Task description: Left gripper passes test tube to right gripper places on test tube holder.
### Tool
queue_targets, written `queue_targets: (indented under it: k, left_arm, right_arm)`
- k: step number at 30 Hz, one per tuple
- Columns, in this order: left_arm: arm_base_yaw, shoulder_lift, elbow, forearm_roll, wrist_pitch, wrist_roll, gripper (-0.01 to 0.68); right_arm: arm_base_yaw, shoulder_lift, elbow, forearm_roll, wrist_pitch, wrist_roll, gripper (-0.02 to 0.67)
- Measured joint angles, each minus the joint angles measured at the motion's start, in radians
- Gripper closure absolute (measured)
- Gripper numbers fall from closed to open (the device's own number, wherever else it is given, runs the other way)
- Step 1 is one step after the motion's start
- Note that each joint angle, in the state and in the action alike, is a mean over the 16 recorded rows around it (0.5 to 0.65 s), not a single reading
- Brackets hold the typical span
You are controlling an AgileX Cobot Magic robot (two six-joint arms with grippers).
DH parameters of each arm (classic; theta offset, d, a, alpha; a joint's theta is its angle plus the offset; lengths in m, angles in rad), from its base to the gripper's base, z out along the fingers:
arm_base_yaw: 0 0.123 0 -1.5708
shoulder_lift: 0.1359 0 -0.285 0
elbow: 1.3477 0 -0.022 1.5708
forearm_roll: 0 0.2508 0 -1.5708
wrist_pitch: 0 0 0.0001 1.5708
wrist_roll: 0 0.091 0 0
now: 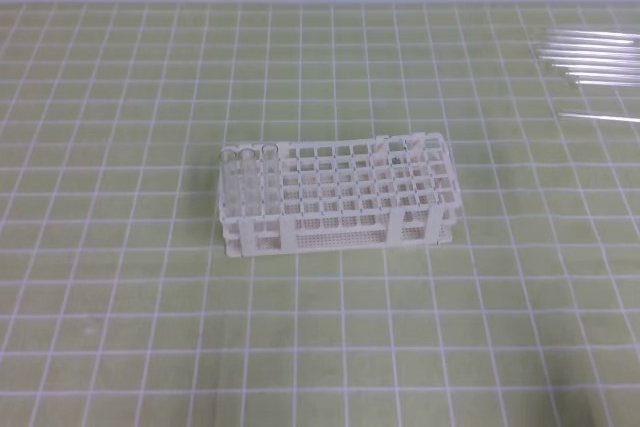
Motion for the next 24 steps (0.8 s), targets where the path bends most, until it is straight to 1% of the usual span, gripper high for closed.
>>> queue_targets:
  k: [7, 24]
  left_arm:
    - [0.000, 0.000, -0.001, -0.033, 0.001, 0.000, 0.675]
    - [0.002, 0.013, -0.006, -0.030, 0.008, 0.000, 0.675]
  right_arm:
    - [0.000, 0.001, 0.000, 0.000, 0.000, 0.000, 0.666]
    - [0.000, 0.001, 0.000, 0.000, 0.000, 0.000, 0.666]
